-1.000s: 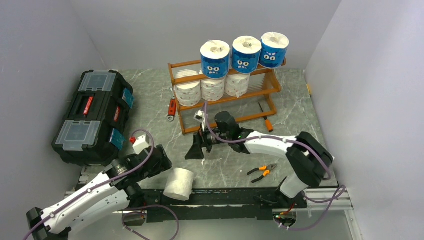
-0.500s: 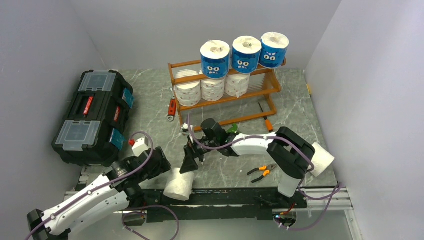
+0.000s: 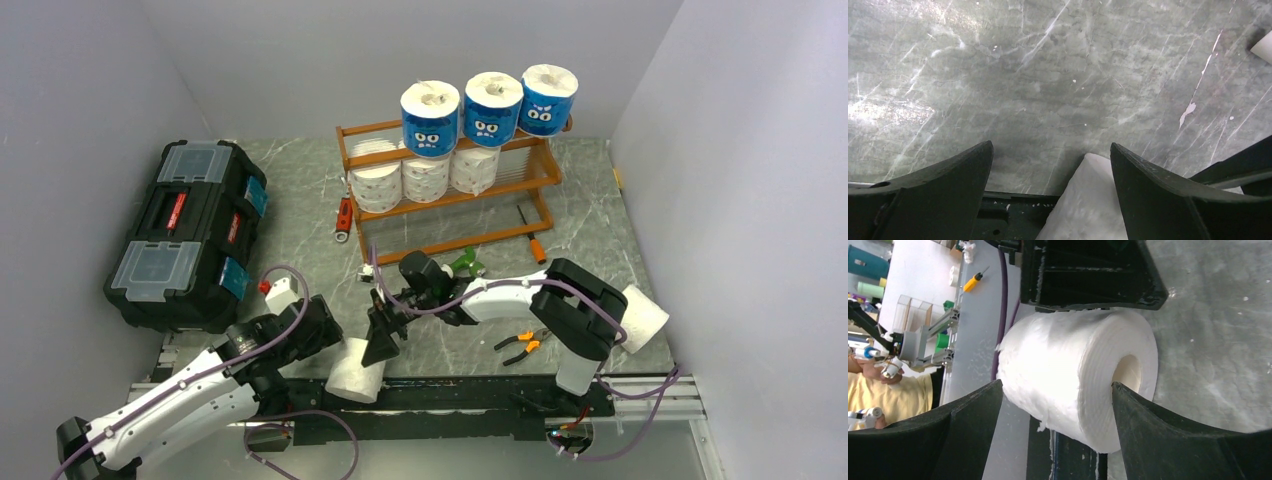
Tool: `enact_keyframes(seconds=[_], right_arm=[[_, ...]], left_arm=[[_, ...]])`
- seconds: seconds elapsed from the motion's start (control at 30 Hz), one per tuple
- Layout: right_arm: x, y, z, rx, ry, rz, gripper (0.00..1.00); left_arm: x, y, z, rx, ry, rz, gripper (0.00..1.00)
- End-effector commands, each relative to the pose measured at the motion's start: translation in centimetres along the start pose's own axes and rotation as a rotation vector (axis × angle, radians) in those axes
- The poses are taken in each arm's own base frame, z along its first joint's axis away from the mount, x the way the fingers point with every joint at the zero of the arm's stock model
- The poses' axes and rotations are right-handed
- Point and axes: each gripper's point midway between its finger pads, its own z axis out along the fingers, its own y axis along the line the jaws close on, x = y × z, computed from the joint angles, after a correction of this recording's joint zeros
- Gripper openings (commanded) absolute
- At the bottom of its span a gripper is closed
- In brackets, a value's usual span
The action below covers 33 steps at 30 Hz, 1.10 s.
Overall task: Place and organize the paper towels onto the shelf
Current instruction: Adjust the paper towel at the center of the board.
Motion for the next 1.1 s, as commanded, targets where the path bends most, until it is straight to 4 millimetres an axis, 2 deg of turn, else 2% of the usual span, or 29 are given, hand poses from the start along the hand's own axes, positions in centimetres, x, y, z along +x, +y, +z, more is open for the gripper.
enact_keyframes(seconds=[0.0,0.17,0.6,0.73,0.93,1.07], right_arm=[[-0.8,2.1,0.2,-0.085,-0.03,-0.065,0.81],[-0.5,2.7,0.2,-0.13,-0.021,-0.073,0.76],[0.2,2.5,0.8,-0.196,0.021,-0.047,0.77],[0.3,2.4,1.0,-0.207,0.027,-0.041,0.7],[0.2,2.6,0.8,-0.213,0.024,-0.047,0.52],[0.2,2.6,0.7,-0.212,0.021,-0.05,0.44]], left_arm=[[-0.3,-0.8,0.1,0.025,-0.011,-0.033,0.93],[-0.4,-1.0,0.3,0.025,-0.016,-0.03,0.93],[0.0,-1.0,0.7,0.023,-0.007,-0.03,0.93],[-0.1,-1.0,0.7,0.018,-0.007,-0.026,0.93],[0.0,-1.1,0.9,0.019,-0.006,-0.03,0.93],[-0.1,-1.1,0.9,0.024,-0.008,-0.03,0.93]])
